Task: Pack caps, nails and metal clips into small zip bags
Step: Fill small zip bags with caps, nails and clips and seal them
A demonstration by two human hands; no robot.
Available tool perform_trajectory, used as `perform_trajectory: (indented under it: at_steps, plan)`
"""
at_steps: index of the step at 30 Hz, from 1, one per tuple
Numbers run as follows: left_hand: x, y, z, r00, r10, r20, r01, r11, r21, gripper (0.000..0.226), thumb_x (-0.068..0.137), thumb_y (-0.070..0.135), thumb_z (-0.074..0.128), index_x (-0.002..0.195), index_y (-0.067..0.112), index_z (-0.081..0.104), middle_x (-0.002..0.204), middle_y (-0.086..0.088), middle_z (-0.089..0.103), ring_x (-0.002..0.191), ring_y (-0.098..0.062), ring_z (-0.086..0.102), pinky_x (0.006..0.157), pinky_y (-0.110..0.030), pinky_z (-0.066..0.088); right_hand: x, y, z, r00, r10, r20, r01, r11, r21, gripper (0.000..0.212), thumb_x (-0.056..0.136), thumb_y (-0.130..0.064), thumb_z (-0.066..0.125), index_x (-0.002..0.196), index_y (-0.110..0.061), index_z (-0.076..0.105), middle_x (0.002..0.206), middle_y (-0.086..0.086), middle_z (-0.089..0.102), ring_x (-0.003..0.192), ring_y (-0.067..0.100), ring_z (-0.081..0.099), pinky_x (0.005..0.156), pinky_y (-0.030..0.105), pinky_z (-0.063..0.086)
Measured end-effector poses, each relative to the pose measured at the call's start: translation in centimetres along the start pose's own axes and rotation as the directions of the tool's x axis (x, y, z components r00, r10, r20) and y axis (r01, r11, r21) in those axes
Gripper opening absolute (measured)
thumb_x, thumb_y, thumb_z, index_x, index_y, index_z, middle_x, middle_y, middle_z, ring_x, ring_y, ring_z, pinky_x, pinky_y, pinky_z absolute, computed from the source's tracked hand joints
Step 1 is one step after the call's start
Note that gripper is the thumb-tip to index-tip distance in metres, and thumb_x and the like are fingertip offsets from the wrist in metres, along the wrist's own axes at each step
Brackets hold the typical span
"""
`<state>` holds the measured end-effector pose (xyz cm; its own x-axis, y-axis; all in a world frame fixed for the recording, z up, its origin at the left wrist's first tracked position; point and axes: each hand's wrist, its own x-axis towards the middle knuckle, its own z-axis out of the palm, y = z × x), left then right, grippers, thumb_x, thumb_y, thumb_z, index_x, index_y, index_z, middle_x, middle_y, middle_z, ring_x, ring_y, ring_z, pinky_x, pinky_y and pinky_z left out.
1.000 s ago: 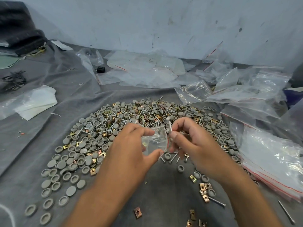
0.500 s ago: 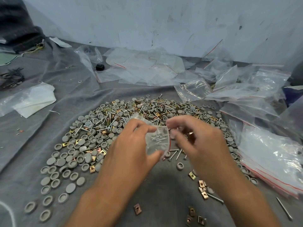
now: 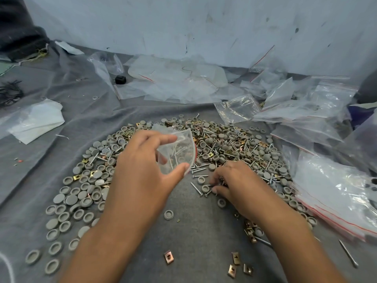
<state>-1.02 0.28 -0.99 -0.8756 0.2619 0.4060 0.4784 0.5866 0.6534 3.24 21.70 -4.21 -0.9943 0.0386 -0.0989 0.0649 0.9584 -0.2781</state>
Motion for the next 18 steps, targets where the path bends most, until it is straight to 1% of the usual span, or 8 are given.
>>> perform_trajectory:
  at_steps: [2,4,6,9,11,13,16,18]
  plan:
    - [-0.1,0.0,0.2,1.000,-0.002,0.029,0.001,1.000,0.018,0.052,0.072,0.040,0.085,0.120,0.034,0.066,0.106,0.023,0.050,0.084,0.003,0.057,0.083,0.001,0.032,-0.1,-0.1,0.0,1.000,-0.014,0.009,0.014,1.000,-0.026,0.009,0.095,-0.039,0.068,0.091,-0.040,0.059,0.099,-0.017,0.053,0.099,0.009,0.050,0.084,0.036,0.050]
    - [-0.2,0.0,0.3,0.999,-0.001,0.043,-0.001,1.000,0.028,0.052,0.072,0.039,0.086,0.120,0.034,0.066,0.105,0.023,0.051,0.079,0.002,0.058,0.082,0.001,0.033,-0.2,-0.2,0.0,1.000,-0.012,0.024,0.014,0.996,-0.086,0.005,0.097,-0.041,0.064,0.096,-0.037,0.062,0.102,-0.016,0.056,0.101,0.011,0.050,0.083,0.034,0.048]
    - [-0.2,-0.1,0.3,0.999,0.001,0.054,-0.003,0.999,0.038,0.052,0.072,0.039,0.085,0.120,0.033,0.066,0.105,0.023,0.051,0.076,0.003,0.057,0.082,0.001,0.033,-0.4,-0.1,0.1,0.999,-0.019,0.040,0.024,0.990,-0.137,0.006,0.099,-0.043,0.059,0.099,-0.038,0.062,0.099,-0.017,0.052,0.100,0.010,0.047,0.081,0.032,0.045]
    - [-0.1,-0.2,0.4,0.997,0.000,0.071,-0.002,0.999,0.035,0.051,0.072,0.042,0.083,0.120,0.034,0.066,0.106,0.023,0.051,0.076,0.003,0.057,0.080,0.000,0.035,-0.8,-0.1,0.1,0.999,-0.025,0.047,0.031,0.993,-0.114,0.010,0.102,-0.043,0.053,0.094,-0.039,0.055,0.092,-0.019,0.045,0.095,0.009,0.045,0.078,0.032,0.042]
    - [-0.1,-0.2,0.5,0.996,-0.001,0.088,-0.002,0.999,0.034,0.052,0.072,0.042,0.083,0.120,0.033,0.066,0.107,0.022,0.051,0.075,0.003,0.057,0.080,-0.002,0.037,-0.9,0.3,-0.2,0.999,-0.008,0.041,0.010,0.998,-0.058,0.017,0.105,-0.040,0.047,0.091,-0.033,0.053,0.094,-0.016,0.049,0.094,0.010,0.048,0.083,0.034,0.045]
    - [-0.2,-0.1,0.6,0.994,-0.001,0.107,-0.003,0.999,0.034,0.053,0.071,0.043,0.082,0.120,0.033,0.065,0.108,0.022,0.050,0.076,0.003,0.057,0.079,-0.003,0.038,-1.0,0.5,-0.8,1.000,0.005,-0.031,-0.003,0.996,0.084,0.022,0.105,-0.040,0.043,0.090,-0.030,0.057,0.094,-0.015,0.054,0.091,0.007,0.050,0.083,0.031,0.045]
    - [-0.5,0.3,1.0,0.990,0.011,0.141,-0.015,1.000,0.027,0.055,0.068,0.046,0.081,0.120,0.037,0.064,0.105,0.026,0.047,0.085,0.005,0.056,0.078,-0.002,0.038,-1.5,-0.3,-1.7,0.964,-0.031,-0.266,0.116,0.944,0.309,0.018,0.101,-0.045,0.043,0.089,-0.038,0.053,0.092,-0.021,0.053,0.094,-0.003,0.048,0.078,0.012,0.035]
    - [-0.7,0.5,1.3,0.986,0.019,0.166,-0.026,0.999,0.040,0.055,0.068,0.047,0.081,0.120,0.038,0.063,0.105,0.030,0.046,0.087,0.006,0.055,0.077,-0.003,0.038,-1.9,-1.6,-2.0,0.916,-0.097,-0.390,0.224,0.930,0.293,0.019,0.100,-0.048,0.043,0.093,-0.036,0.056,0.091,-0.022,0.050,0.094,-0.001,0.046,0.079,0.011,0.033]
